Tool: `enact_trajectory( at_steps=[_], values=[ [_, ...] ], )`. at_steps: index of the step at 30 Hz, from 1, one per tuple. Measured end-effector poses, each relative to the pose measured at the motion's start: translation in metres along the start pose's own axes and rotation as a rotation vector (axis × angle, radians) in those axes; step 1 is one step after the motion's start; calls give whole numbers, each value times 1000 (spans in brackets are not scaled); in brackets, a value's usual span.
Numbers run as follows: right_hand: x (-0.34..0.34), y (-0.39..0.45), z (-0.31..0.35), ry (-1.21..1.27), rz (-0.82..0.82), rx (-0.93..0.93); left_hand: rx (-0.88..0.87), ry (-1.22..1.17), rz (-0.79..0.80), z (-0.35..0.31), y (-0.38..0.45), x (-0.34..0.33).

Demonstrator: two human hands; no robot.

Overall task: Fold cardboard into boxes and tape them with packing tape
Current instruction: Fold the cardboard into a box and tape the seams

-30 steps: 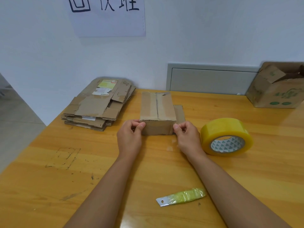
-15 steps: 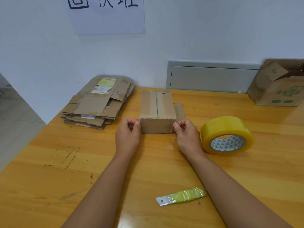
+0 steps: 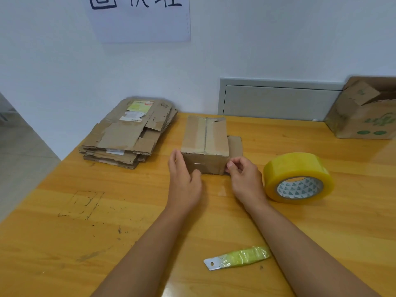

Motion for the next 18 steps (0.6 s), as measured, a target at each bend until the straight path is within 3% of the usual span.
enact_trajectory(
  at_steps=[13,18],
  values=[
    [-2,2,-1,106,-51,-34,0,-3,-62,-1,5,-4],
    [-1,-10,6,-69,-90,147,-103,29,-73,1,1,-2]
  ],
)
Point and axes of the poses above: each hand's wrist, its own y-axis towards the middle knuckle, its own x-axis out of the back of the hand, z = x × y, the point moved 1 cm from there along y, towards the middle knuckle, and after that the axes turned 12 degrees about -y, right-handed, at the moved point
